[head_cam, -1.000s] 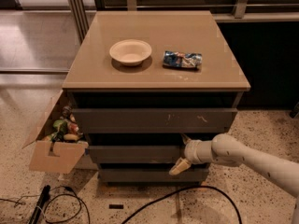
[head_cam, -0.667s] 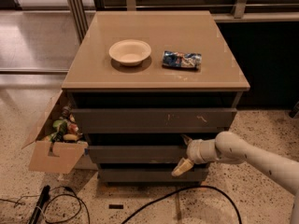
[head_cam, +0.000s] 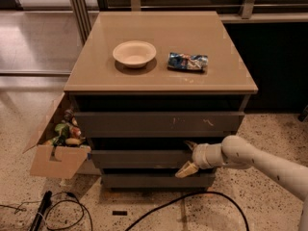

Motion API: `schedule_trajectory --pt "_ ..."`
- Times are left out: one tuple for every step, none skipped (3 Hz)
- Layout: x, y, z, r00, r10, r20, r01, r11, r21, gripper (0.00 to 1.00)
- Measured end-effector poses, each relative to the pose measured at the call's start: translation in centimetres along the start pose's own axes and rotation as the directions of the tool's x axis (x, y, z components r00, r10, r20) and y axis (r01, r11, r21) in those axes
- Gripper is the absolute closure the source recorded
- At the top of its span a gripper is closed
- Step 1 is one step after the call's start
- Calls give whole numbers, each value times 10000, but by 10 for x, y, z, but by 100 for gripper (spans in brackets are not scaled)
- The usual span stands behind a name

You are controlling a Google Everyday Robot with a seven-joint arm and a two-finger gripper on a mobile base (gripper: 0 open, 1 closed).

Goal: Open middle drawer

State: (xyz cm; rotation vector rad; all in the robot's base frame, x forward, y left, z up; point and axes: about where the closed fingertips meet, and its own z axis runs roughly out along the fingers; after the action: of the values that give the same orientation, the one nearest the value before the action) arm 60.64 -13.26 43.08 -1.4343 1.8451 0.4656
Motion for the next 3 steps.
schedule_trajectory --pt "0 0 0 10000 0 0 0 10000 -1 40" --pt "0 0 0 10000 0 1 0 10000 -2 72" --pt "0 0 0 10000 0 1 0 10000 -2 95"
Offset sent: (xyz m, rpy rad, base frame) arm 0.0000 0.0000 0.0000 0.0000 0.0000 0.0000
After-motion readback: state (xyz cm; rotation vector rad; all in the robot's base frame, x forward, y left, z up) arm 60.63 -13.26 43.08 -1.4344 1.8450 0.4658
